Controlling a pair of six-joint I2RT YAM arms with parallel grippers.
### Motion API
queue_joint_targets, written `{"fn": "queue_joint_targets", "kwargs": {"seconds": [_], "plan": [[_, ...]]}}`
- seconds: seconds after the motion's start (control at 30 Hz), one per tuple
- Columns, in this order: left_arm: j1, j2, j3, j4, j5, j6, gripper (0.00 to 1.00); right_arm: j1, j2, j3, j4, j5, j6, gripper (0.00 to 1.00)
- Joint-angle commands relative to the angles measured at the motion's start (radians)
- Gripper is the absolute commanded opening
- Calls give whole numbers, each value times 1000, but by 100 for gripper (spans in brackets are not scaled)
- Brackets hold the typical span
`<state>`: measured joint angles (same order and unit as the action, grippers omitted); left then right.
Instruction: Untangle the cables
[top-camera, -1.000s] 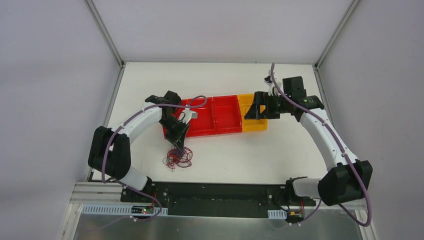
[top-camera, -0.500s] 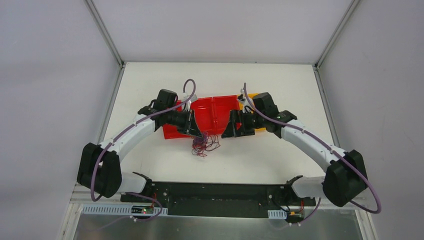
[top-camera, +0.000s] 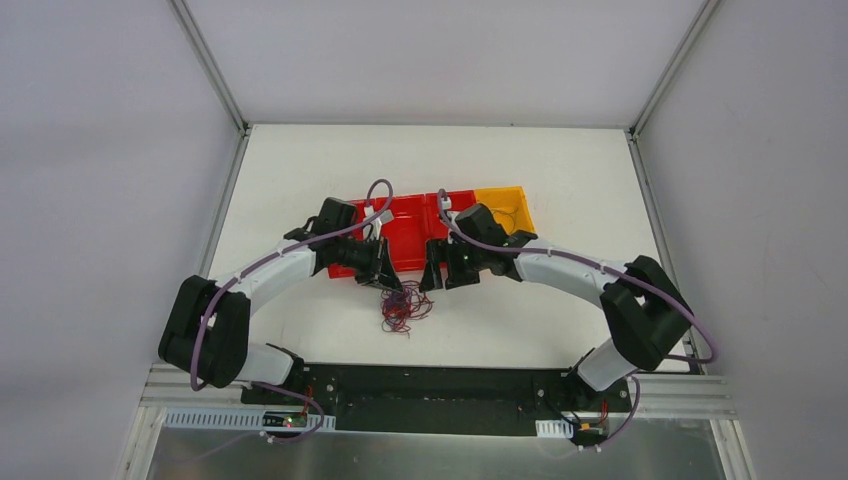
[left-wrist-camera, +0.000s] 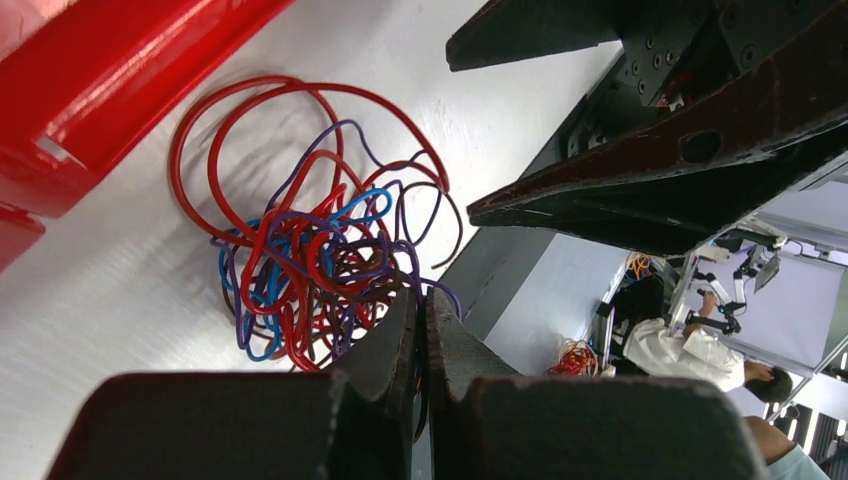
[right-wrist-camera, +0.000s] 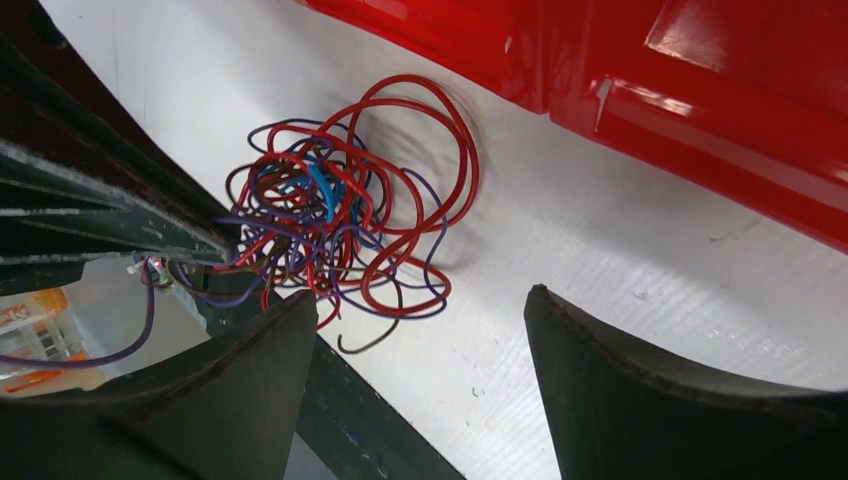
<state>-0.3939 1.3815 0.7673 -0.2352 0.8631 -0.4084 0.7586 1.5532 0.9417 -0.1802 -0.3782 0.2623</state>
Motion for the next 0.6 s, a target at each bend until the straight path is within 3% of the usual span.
{"fn": "queue_joint_targets", "kwargs": {"seconds": [0.0, 0.2, 0.3, 0.37, 0.4, 0.57], "plan": [[-8, -47, -38, 13, 11, 4, 0, 42, 38, 9, 65, 91, 28, 77], [-8, -43, -12, -29, -12, 32, 0, 107, 102, 26, 65, 177, 11, 64], [-7, -43, 62, -135, -48, 106, 0, 107, 78, 20, 20, 254, -12, 36], [-4, -51, 130, -296, -98, 204, 0, 79, 34, 19, -36, 253, -52, 9], [-4, -57, 169, -376, -128, 262, 0, 55, 1, 20, -75, 253, -71, 0], [-1, -79, 355, -720, -329, 557, 0, -111, -211, 47, -306, 227, -204, 0]]}}
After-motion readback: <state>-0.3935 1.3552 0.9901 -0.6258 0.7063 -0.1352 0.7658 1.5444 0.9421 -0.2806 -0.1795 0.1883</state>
